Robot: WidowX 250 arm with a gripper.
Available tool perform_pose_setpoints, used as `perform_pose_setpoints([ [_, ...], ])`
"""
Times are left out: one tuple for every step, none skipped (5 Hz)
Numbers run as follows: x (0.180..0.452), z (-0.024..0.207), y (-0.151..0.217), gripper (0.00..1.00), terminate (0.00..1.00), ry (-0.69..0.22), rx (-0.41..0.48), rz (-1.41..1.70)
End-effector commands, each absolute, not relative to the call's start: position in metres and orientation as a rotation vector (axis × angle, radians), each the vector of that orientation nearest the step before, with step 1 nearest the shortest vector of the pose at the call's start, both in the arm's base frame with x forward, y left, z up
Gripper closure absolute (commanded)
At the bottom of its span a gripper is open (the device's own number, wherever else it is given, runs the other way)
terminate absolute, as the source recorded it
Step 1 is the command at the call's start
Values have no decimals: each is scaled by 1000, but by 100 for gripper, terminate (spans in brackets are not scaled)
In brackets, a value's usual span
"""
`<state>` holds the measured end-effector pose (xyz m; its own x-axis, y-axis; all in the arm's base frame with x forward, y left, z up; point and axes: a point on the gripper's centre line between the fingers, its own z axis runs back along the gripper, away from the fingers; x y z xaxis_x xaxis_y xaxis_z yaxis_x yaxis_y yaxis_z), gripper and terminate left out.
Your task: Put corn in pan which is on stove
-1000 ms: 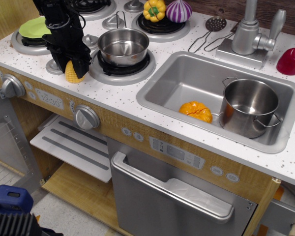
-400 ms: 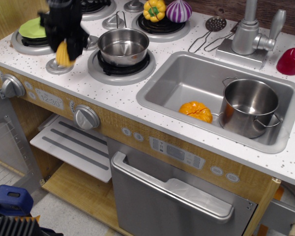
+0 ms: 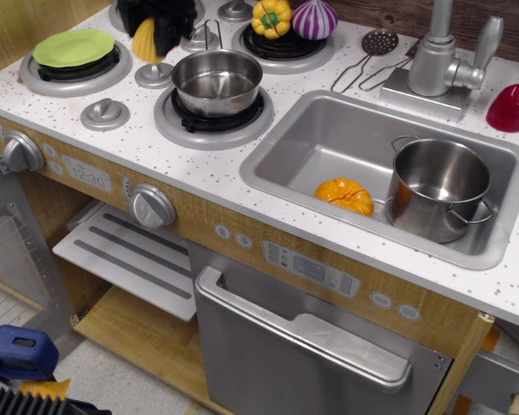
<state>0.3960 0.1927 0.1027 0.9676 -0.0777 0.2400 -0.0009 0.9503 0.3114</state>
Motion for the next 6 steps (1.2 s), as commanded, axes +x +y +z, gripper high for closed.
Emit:
perform_pose_setpoints([
  [424,121,185,100,0,-345,323,-80],
  [435,103,179,100,0,-353,247,-68],
  [437,94,171,100,0,-377,232,-55],
  [435,89,170,0,0,-371,197,-51],
  [434,87,168,0,0,-375,188,-48],
  [432,87,165,0,0,-380,184,-39],
])
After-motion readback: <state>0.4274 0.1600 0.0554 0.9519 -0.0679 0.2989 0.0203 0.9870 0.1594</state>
